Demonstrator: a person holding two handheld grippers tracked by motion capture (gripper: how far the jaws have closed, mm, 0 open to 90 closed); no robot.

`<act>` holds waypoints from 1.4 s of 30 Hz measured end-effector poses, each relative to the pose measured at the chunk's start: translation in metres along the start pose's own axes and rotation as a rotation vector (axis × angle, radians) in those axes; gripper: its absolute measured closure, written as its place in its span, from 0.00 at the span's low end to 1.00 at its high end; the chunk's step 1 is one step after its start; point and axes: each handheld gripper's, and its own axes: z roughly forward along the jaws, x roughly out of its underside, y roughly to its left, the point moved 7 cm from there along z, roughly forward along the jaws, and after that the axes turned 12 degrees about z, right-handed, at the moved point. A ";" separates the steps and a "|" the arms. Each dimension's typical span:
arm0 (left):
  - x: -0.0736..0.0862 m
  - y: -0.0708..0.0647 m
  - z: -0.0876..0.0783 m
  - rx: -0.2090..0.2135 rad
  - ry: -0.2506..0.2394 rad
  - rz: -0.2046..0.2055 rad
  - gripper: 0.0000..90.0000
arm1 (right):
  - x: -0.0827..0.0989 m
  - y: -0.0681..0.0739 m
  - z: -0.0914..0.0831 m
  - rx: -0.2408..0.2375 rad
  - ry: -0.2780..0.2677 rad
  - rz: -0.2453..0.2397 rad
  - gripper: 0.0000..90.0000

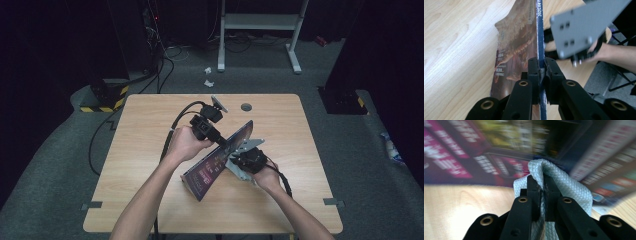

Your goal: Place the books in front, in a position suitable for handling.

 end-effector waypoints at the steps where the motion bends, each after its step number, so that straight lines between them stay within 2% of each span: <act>1: 0.000 0.000 0.000 0.002 0.001 0.001 0.94 | 0.000 0.002 0.000 0.003 0.002 -0.015 0.95; 2: 0.001 0.000 -0.001 0.004 -0.001 0.001 0.94 | 0.000 0.000 0.001 0.006 -0.006 -0.016 0.95; 3: 0.002 0.000 -0.002 0.006 -0.003 0.003 0.94 | 0.000 -0.006 0.000 0.025 -0.006 0.006 0.95; 8: 0.002 -0.003 -0.008 0.020 -0.022 0.003 0.94 | 0.004 -0.056 -0.007 0.147 -0.041 0.159 0.95; 9: 0.002 -0.003 -0.009 0.022 -0.021 0.006 0.94 | 0.005 -0.062 -0.008 0.159 -0.043 0.183 0.95; 11: 0.001 -0.004 -0.009 0.026 -0.024 0.007 0.94 | 0.008 -0.070 -0.008 0.172 -0.044 0.199 0.95; 13: 0.000 -0.004 -0.008 0.027 -0.026 0.008 0.94 | 0.008 -0.070 -0.008 0.170 -0.045 0.203 0.95; 14: -0.001 -0.004 -0.008 0.026 -0.029 0.006 0.94 | 0.008 -0.068 -0.007 0.166 -0.044 0.206 0.95; 16: -0.001 -0.004 -0.009 0.027 -0.030 0.005 0.94 | 0.008 -0.058 -0.004 0.141 -0.037 0.176 0.95; 20: -0.002 -0.004 -0.009 0.034 -0.037 0.002 0.94 | 0.007 -0.023 0.000 0.072 -0.018 0.040 0.95; 22: -0.001 -0.005 -0.010 0.032 -0.039 -0.004 0.94 | 0.005 -0.017 0.000 0.077 -0.023 0.017 0.95; 24: 0.000 -0.004 -0.011 0.028 -0.042 0.005 0.94 | 0.003 -0.029 -0.002 0.100 -0.033 0.045 0.95; 27: 0.000 -0.004 -0.013 0.031 -0.056 0.003 0.94 | 0.004 -0.053 -0.007 0.136 -0.050 0.137 0.95; 29: -0.001 -0.003 -0.013 0.032 -0.055 -0.002 0.94 | 0.006 -0.057 -0.009 0.133 -0.047 0.165 0.95; 30: -0.001 -0.003 -0.012 0.032 -0.055 -0.009 0.94 | 0.007 -0.055 -0.008 0.131 -0.041 0.154 0.95; 33: -0.004 -0.001 -0.009 0.032 -0.053 -0.014 0.94 | 0.007 -0.033 -0.006 0.090 -0.035 0.078 0.95; 37: -0.007 0.000 -0.007 0.034 -0.061 -0.021 0.94 | 0.007 0.013 0.000 -0.023 -0.032 -0.036 0.95; 39: -0.007 0.001 -0.007 0.031 -0.056 -0.027 0.94 | 0.007 0.031 0.003 -0.048 -0.022 -0.086 0.95; 41: -0.006 0.002 -0.007 0.026 -0.054 -0.033 0.94 | 0.007 0.033 0.005 -0.048 -0.019 -0.110 0.95; 42: -0.005 0.002 -0.008 0.025 -0.056 -0.033 0.94 | 0.006 0.029 0.005 -0.039 -0.018 -0.089 0.95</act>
